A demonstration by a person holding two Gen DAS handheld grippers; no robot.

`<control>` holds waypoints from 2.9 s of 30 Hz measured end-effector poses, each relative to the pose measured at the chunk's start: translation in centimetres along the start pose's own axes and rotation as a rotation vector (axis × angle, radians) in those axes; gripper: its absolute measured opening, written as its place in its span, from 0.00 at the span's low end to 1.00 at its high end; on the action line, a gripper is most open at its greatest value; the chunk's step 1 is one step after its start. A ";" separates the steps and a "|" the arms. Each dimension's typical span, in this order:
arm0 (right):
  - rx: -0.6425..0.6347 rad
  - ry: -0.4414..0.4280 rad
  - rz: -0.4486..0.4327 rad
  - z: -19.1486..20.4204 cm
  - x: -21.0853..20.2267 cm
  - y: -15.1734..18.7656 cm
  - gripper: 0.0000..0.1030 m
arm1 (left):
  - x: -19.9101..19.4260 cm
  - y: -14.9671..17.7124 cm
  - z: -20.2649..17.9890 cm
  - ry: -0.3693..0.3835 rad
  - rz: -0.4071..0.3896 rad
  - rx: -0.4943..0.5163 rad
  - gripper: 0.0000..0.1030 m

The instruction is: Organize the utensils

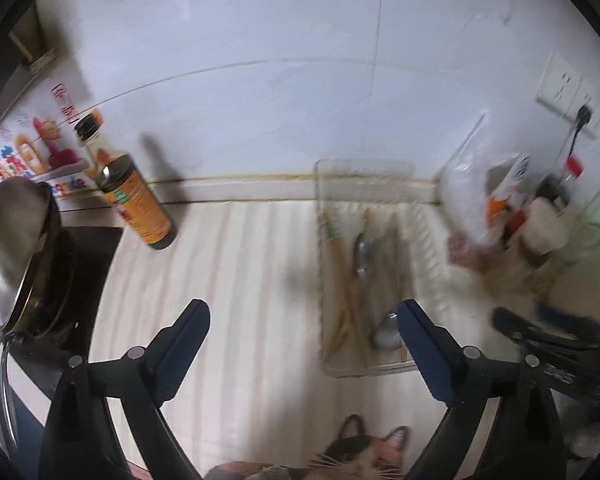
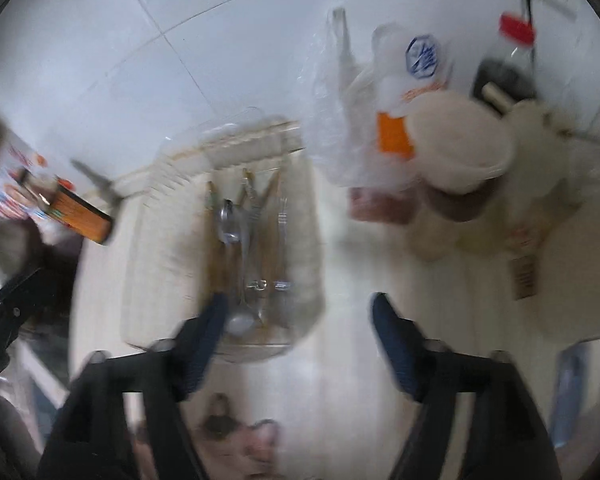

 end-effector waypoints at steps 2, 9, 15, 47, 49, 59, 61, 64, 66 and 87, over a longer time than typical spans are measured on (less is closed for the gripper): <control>-0.015 0.061 -0.005 0.2 0.4 0.9 0.99 | 1.2 1.0 0.0 -0.021 0.026 0.009 1.00; -0.020 0.162 -0.037 0.1 0.4 2.8 1.00 | 1.8 2.6 0.1 -0.042 0.028 0.002 1.00; -0.015 0.169 -0.074 0.4 -1.6 3.5 1.00 | 0.7 3.0 0.3 -0.029 0.021 -0.011 1.00; -0.059 -0.017 -0.385 3.6 -25.2 22.0 1.00 | -21.2 15.9 -0.2 0.132 -0.176 0.064 1.00; -0.063 -0.031 -0.391 3.7 -26.0 22.8 1.00 | -22.0 16.5 -0.1 0.145 -0.184 0.056 1.00; -0.104 -0.067 -0.406 3.5 -27.9 23.4 1.00 | -23.8 17.2 -0.1 0.155 -0.209 0.018 1.00; -0.110 -0.072 -0.404 3.3 -28.1 22.9 1.00 | -23.9 16.9 -0.2 0.152 -0.210 0.006 1.00; -0.118 -0.075 -0.405 3.1 -28.2 22.4 1.00 | -24.0 16.6 -0.3 0.143 -0.212 -0.001 1.00; -0.118 -0.075 -0.405 3.0 -28.2 22.0 1.00 | -24.0 16.5 -0.4 0.136 -0.215 -0.008 1.00; -0.156 -0.102 -0.352 3.0 -26.0 19.7 1.00 | -22.9 15.9 0.1 0.098 -0.199 -0.056 1.00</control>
Point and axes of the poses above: each gripper's, at about its wrist camera, not at the fingertips, and x roughly the way its jaws point, z to its left, y to its underside, the point moved 3 cm from there along x, roughly the way its jaws point, and after that the axes turned 13 degrees about z, right-handed, at the moved point
